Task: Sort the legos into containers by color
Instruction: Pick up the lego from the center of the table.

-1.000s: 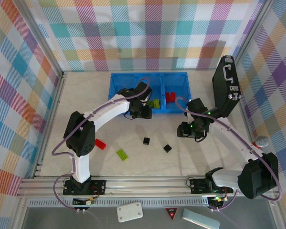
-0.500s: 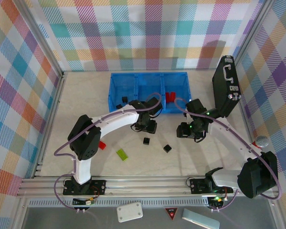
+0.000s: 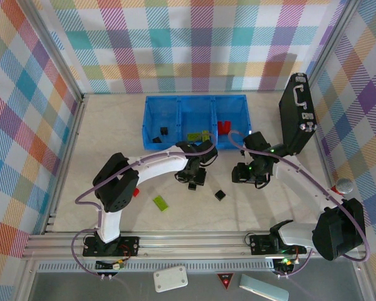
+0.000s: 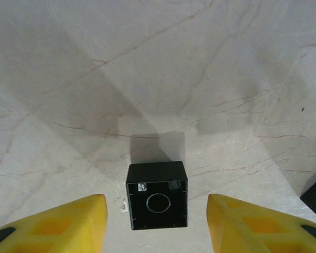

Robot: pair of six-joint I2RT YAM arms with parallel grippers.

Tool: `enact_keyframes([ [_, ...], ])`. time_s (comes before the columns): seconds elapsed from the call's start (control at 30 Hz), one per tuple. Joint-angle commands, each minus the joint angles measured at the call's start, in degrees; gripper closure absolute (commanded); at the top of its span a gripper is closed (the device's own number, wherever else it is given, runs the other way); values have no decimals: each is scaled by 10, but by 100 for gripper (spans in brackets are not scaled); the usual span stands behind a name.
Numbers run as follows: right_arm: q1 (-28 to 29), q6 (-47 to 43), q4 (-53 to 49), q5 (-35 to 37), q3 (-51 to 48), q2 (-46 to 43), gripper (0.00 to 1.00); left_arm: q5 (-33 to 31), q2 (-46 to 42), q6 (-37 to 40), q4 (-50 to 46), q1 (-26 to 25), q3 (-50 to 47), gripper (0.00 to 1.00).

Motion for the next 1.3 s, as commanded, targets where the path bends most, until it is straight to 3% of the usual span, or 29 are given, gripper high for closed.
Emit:
enact_keyframes([
  [0.0,3,-1,2,-9,-6,2,49,2,14,-18,5,-12,-14,47],
  [0.8,4,-3,6,-6,-16,0,50,-1,17,-34,10,-18,-31,62],
  [1.27,5,-3,5,-2,-18,0,50,-22,-6,-28,-5,-18,-15,64],
])
